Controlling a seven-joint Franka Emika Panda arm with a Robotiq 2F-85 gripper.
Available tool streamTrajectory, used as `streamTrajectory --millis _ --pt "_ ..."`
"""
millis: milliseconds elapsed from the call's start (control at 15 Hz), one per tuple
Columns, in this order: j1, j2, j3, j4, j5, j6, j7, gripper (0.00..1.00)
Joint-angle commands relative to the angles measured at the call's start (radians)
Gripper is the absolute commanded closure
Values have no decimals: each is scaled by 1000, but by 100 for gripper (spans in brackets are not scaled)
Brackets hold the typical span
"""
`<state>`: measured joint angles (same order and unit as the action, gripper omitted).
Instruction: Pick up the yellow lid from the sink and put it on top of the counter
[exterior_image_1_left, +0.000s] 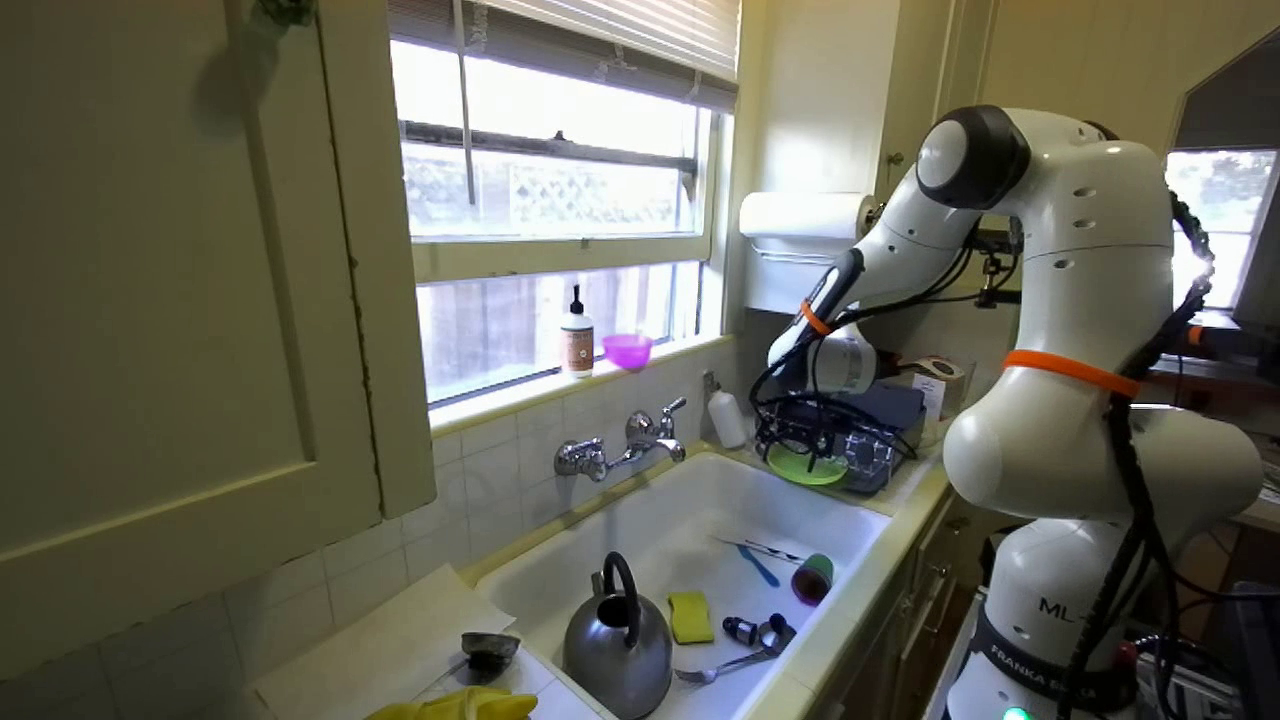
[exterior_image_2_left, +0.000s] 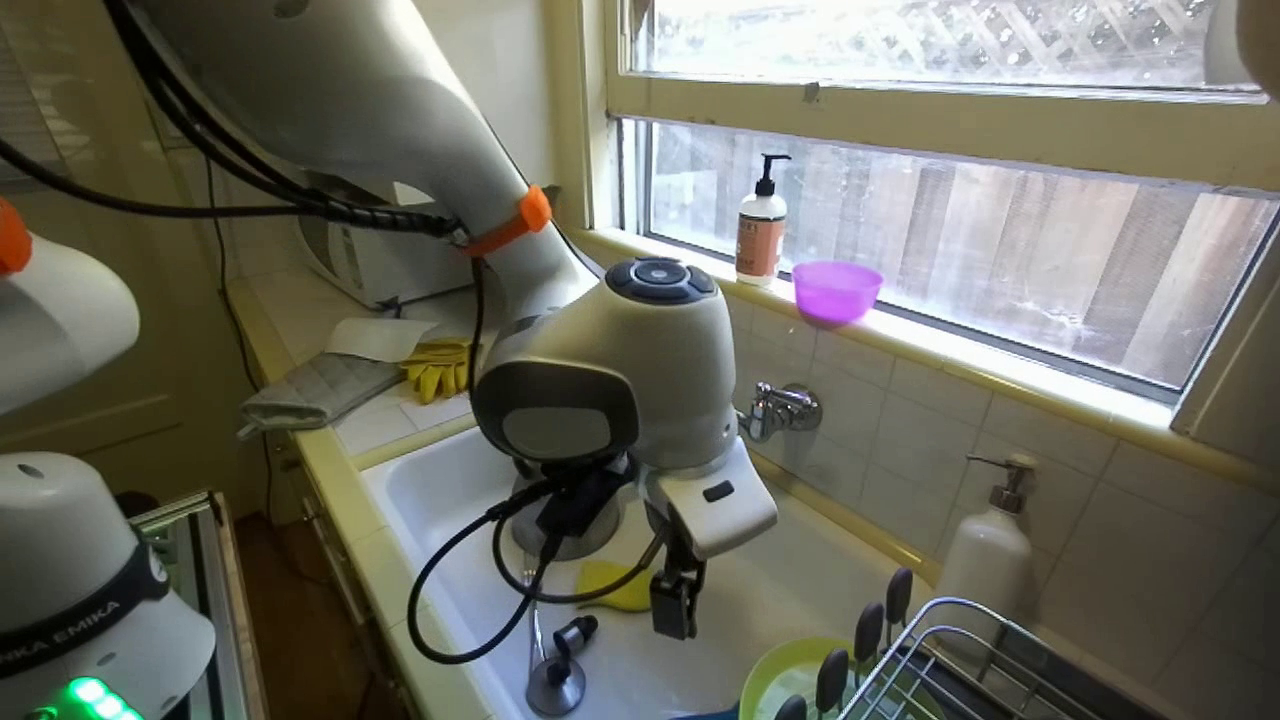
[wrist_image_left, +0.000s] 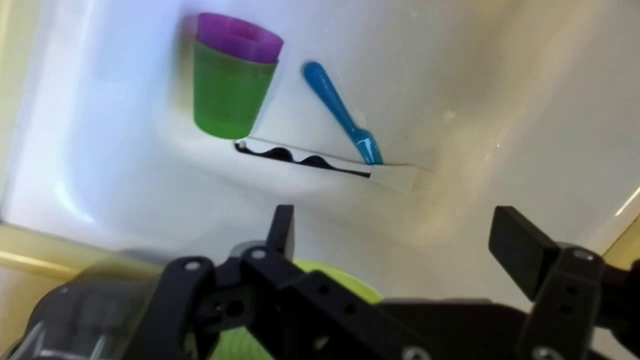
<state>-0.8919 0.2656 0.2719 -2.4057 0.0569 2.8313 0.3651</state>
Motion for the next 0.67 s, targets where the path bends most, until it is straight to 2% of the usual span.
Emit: streamTrajectory --millis 0,200,333,467,600 --pt "218 -101 -246 -40 -222 -53 82 0" --pt "387 -89 -456 -25 -380 0 53 0" --pt "472 -84 -556 -26 -421 27 27 0" --pt "512 -78 -605 -32 -399 71 -14 0" --pt "518 -74 -608 -48 -309 118 -84 0"
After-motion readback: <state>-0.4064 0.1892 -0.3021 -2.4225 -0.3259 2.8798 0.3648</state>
